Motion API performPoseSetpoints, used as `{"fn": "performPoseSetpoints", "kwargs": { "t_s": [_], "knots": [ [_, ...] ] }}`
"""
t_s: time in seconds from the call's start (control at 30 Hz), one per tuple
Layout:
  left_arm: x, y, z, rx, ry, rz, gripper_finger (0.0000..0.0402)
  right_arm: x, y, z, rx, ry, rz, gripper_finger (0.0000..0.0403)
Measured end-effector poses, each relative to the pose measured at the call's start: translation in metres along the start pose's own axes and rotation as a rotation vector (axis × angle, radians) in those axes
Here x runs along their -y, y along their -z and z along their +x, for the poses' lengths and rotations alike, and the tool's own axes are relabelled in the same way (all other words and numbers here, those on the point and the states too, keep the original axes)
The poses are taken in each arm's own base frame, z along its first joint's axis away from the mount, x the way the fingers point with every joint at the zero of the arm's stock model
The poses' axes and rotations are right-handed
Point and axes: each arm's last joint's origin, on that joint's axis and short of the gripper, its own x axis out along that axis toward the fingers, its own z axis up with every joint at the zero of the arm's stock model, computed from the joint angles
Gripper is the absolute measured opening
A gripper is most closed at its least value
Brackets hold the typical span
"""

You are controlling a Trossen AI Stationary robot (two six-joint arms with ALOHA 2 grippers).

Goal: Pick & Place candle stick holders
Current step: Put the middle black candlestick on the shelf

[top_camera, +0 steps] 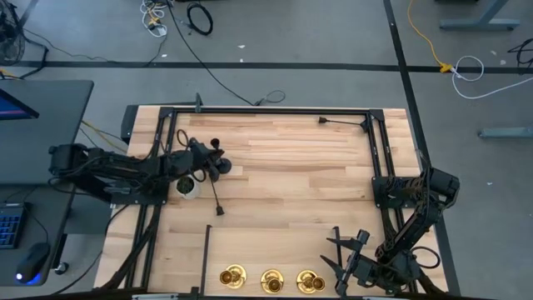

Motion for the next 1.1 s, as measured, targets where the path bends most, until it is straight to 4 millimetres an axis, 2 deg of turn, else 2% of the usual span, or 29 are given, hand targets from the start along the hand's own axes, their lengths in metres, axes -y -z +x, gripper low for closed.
{"fn": "performPoseSetpoints", "kwargs": {
  "t_s": [0.47, 0.7, 0.9, 1.1],
  "knots": [
    [0.0, -0.003, 0.0, 0.026, 0.032, -0.022, 0.0011, 0.0, 0.0, 0.0, -0.006, 0.008, 0.004, 0.0236],
    [0.002, -0.017, -0.004, 0.115, 0.068, -0.018, 0.0011, 0.0, 0.0, 0.0, -0.006, 0.007, 0.004, 0.0236],
    [0.008, -0.048, -0.007, 0.103, 0.114, 0.015, 0.0011, 0.0, 0.0, 0.0, -0.006, 0.008, 0.01, 0.0236],
    [0.014, -0.109, -0.02, 0.006, 0.111, 0.062, 0.0011, 0.0, 0.0, 0.0, -0.006, 0.008, 0.035, 0.0236]
  ]
}}
